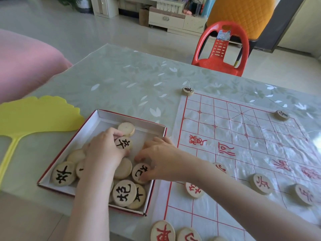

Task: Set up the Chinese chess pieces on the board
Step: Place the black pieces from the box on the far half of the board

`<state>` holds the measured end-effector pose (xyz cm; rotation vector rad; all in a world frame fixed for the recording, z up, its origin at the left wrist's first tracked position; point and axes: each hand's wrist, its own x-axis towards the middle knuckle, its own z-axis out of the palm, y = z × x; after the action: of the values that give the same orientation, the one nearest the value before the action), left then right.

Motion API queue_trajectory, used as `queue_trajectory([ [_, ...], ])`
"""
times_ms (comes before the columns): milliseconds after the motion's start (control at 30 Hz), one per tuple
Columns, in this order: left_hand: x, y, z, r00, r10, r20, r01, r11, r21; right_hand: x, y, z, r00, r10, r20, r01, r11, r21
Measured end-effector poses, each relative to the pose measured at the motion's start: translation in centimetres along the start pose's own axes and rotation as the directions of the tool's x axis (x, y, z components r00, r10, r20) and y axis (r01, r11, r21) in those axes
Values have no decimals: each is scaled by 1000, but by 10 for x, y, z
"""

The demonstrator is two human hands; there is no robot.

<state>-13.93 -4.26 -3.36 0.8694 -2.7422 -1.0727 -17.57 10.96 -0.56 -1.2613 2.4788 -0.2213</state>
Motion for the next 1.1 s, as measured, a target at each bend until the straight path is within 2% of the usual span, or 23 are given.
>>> queue_trajectory([
  [100, 0, 2, -2, 1000, -16, -8, 16, 1000, 0, 3, -2, 1, 1000, 5, 11, -5, 999, 43],
  [200, 1, 1, -5, 998, -6, -65, -1, 995, -102, 3, -2, 1, 999, 41, 10, -42, 957, 288],
  [300, 3, 2, -7, 992, 50, -116, -74, 975, -211, 4, 1, 2, 977, 170, -130, -82, 859, 505],
  [333, 3, 3, -9, 990, 59, -125, -91, 957, -275, 5, 3, 1, 964, 211, -159, -75, 794, 603],
  [400, 4, 5, -11, 993, 38, -108, -85, 873, -480, 4, 7, -3, 951, 265, -160, -29, 592, 806],
  [500, 0, 14, -15, 1000, 13, -4, -11, 650, -760, -3, 13, -11, 961, 268, -67, -5, 257, 966],
  [567, -1, 17, -16, 999, 32, 30, 5, 595, -804, -7, 17, -13, 967, 253, -21, -23, 170, 985],
  [633, -1, 19, -16, 998, 44, 51, 15, 592, -806, -9, 22, -12, 957, 289, -15, -48, 211, 976],
  [733, -2, 22, -15, 997, 59, 39, -12, 683, -730, -11, 31, -9, 927, 375, -35, -77, 280, 957],
  [867, -7, 32, -4, 994, 112, 10, -77, 748, -659, -21, 45, -8, 894, 436, -99, -74, 364, 929],
  [1000, -9, 49, 9, 986, 150, -76, -165, 782, -601, -30, 70, -9, 821, 533, -206, -124, 517, 847],
  [1100, -9, 62, 16, 976, 182, -122, -219, 785, -579, -31, 104, -8, 750, 609, -259, -158, 545, 823],
])
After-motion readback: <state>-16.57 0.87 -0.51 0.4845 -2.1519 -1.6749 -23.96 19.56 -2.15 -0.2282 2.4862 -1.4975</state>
